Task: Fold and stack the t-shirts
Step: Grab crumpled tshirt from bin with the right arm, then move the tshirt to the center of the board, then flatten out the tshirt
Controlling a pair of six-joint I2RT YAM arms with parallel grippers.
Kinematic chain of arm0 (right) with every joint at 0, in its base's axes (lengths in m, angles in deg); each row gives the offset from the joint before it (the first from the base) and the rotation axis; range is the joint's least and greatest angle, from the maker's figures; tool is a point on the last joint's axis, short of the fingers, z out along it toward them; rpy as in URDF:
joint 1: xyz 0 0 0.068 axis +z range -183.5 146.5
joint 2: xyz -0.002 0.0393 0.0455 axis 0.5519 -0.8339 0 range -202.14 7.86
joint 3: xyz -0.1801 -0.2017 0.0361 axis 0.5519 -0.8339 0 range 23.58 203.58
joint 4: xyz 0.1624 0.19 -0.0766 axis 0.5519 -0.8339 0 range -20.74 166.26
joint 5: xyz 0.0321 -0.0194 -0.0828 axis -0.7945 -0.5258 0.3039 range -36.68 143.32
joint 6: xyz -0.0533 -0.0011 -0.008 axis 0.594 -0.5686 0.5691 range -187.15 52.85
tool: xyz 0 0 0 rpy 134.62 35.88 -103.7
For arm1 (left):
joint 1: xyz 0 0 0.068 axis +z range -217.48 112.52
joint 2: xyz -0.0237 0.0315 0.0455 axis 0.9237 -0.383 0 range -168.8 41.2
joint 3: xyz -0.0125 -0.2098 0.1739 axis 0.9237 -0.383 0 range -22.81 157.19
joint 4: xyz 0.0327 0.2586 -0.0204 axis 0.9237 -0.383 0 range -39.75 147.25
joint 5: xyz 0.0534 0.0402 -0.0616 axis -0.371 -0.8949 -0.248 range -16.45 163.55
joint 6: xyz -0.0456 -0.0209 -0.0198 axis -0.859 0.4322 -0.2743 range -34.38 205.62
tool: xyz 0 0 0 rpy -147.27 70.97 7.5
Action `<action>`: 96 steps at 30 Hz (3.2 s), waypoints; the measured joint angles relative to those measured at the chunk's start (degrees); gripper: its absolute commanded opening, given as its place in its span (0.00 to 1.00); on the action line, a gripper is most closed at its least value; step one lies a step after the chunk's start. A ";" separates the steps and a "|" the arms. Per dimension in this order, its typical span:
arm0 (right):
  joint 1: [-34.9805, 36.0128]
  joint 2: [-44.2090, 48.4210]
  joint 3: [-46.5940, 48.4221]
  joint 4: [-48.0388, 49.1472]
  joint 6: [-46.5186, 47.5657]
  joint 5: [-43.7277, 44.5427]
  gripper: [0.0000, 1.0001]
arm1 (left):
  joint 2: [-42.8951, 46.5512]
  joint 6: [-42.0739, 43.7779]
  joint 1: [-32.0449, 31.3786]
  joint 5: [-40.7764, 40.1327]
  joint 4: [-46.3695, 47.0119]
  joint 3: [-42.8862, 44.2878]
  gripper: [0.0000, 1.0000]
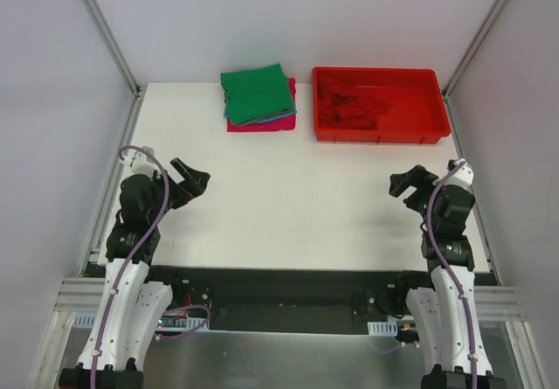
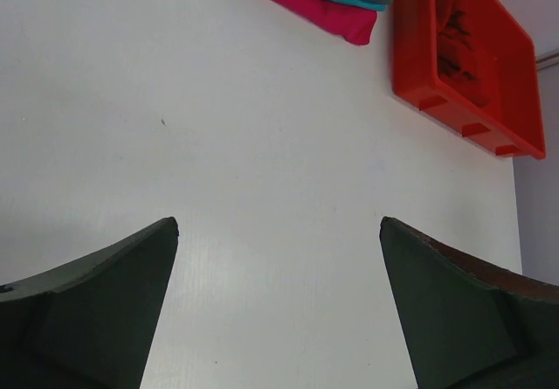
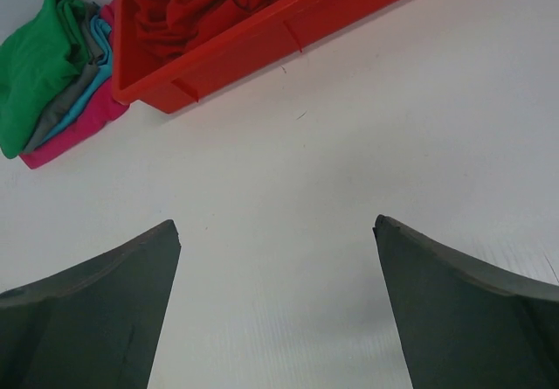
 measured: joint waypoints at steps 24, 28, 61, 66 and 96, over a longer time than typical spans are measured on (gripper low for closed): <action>11.43 -66.45 55.98 -3.72 10.67 -0.15 0.96 | -5.66 1.99 0.00 8.90 14.53 -6.43 0.99; 13.64 -83.12 75.23 -8.79 15.06 5.03 0.96 | -6.91 2.47 0.00 9.09 16.35 -6.49 0.99; 24.44 -57.35 98.16 -11.91 14.23 -5.68 0.01 | 8.98 -1.77 0.00 16.65 18.86 -8.87 0.99; 30.40 -49.05 95.84 -8.52 11.61 -11.61 0.01 | 9.53 -3.26 0.00 18.12 18.69 -8.94 0.99; 33.07 -37.94 23.69 -8.55 6.25 26.14 0.93 | -9.07 -5.68 0.00 14.67 10.82 -8.98 0.99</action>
